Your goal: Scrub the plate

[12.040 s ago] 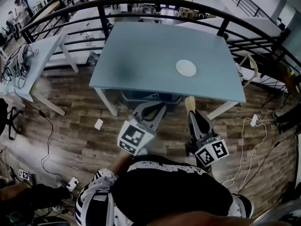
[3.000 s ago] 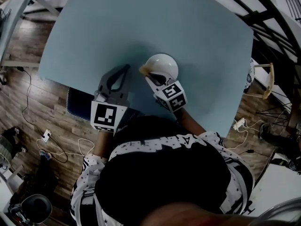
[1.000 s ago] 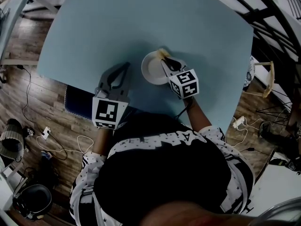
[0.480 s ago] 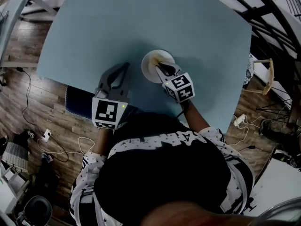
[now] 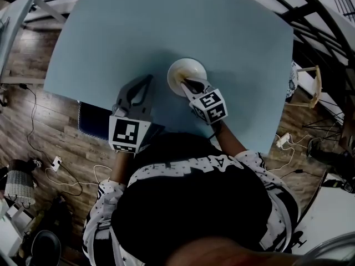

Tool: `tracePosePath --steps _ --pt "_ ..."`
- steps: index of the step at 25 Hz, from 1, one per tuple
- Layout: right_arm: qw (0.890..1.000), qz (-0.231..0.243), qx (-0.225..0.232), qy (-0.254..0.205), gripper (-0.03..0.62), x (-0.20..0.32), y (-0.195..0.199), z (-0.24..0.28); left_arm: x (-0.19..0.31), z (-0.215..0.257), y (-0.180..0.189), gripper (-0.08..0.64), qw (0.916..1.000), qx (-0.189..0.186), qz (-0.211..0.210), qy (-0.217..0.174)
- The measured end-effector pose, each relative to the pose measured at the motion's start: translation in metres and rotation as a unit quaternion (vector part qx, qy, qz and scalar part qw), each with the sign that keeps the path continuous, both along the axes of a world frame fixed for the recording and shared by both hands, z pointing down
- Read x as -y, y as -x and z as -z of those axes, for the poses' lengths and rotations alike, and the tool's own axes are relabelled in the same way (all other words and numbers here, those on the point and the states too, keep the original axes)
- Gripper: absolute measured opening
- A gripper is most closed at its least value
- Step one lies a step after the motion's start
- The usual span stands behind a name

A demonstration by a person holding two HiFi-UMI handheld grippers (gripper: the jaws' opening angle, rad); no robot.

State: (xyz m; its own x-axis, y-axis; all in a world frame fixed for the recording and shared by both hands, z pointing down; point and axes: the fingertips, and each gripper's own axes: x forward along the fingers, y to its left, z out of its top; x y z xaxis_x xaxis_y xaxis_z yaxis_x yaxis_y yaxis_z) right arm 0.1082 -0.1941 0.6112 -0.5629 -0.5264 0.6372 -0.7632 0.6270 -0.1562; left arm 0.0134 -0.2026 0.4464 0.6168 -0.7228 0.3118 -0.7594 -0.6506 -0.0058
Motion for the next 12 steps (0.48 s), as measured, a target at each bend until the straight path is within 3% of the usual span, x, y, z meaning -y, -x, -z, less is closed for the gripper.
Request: tracePosePath --steps 12 --pt "1.0 -0.001 0.003 0.001 0.052 -0.016 0.01 0.002 -0.009 0.003 -0.001 0.014 0.9998 -0.002 -0.017 -0.003"
